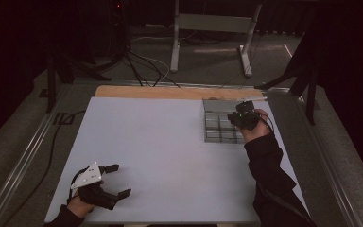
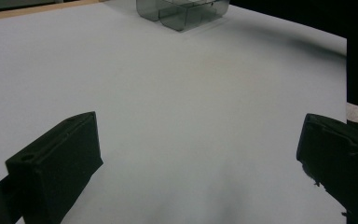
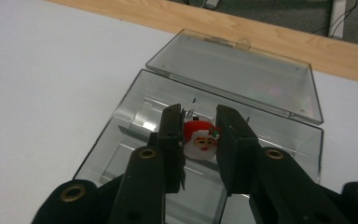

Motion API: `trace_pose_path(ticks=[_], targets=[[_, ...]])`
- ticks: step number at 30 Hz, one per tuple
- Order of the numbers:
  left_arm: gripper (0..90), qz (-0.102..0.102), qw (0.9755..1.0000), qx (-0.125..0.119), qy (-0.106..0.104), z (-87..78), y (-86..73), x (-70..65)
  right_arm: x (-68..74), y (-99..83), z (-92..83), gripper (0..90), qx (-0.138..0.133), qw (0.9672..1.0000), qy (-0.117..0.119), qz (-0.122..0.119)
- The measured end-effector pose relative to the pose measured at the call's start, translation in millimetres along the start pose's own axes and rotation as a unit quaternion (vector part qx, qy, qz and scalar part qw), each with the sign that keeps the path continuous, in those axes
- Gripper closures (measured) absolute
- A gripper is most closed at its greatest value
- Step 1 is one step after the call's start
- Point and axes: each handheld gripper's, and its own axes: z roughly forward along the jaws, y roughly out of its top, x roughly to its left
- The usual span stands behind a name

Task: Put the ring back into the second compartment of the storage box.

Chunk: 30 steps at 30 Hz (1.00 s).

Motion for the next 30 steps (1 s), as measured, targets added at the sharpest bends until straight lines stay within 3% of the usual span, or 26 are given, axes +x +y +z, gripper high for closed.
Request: trace_pose_path(ticks=[12,30], targets=[[0.2,0.001,1.0000,0.001,0.000,0.2,-0.2,-0.1,-10.2,-6.4,27.1,72.4,0.021,0.9996,-0.002,0.021],[0.2,-0.001,1.0000,0.000,-0.001,-0.1,-0.3,-0.2,-16.5,-7.3,52.0,72.3,0.048,0.9987,-0.001,0.017]])
